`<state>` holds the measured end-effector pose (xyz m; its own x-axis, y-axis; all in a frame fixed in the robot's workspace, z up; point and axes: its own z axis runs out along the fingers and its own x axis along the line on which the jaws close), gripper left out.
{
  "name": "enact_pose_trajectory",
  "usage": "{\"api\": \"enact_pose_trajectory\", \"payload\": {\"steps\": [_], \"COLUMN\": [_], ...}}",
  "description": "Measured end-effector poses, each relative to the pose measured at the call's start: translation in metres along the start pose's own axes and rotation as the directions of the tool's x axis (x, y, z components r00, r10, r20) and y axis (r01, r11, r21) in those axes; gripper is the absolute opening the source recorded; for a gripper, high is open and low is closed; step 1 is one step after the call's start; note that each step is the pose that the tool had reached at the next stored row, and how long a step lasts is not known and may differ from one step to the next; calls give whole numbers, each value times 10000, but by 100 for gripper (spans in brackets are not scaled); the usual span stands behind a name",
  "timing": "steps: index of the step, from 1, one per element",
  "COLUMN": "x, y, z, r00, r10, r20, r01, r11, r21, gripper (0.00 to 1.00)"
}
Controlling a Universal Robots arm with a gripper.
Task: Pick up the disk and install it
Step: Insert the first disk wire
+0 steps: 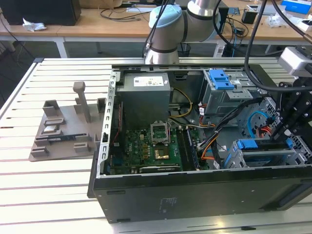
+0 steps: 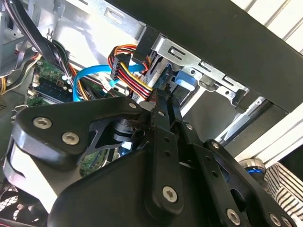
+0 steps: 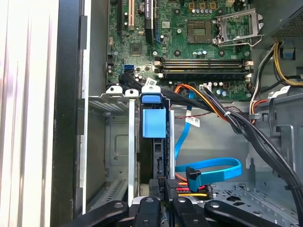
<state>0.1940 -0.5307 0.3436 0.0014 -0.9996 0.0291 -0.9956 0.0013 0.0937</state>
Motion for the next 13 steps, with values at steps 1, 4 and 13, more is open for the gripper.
{"api": "enact_pose_trajectory", "payload": {"steps": [1,4,13], "x": [-1,2,13], "y": [0,0,-2], "z": [0,4,23], "r00": [10000,10000,10000], "r10": [-4,-4,-5], "r20": [35,59,60], "r01": [4,4,5], "r11": [10000,10000,10000], "r21": [0,1,1], "gripper": [16,16,16]}}
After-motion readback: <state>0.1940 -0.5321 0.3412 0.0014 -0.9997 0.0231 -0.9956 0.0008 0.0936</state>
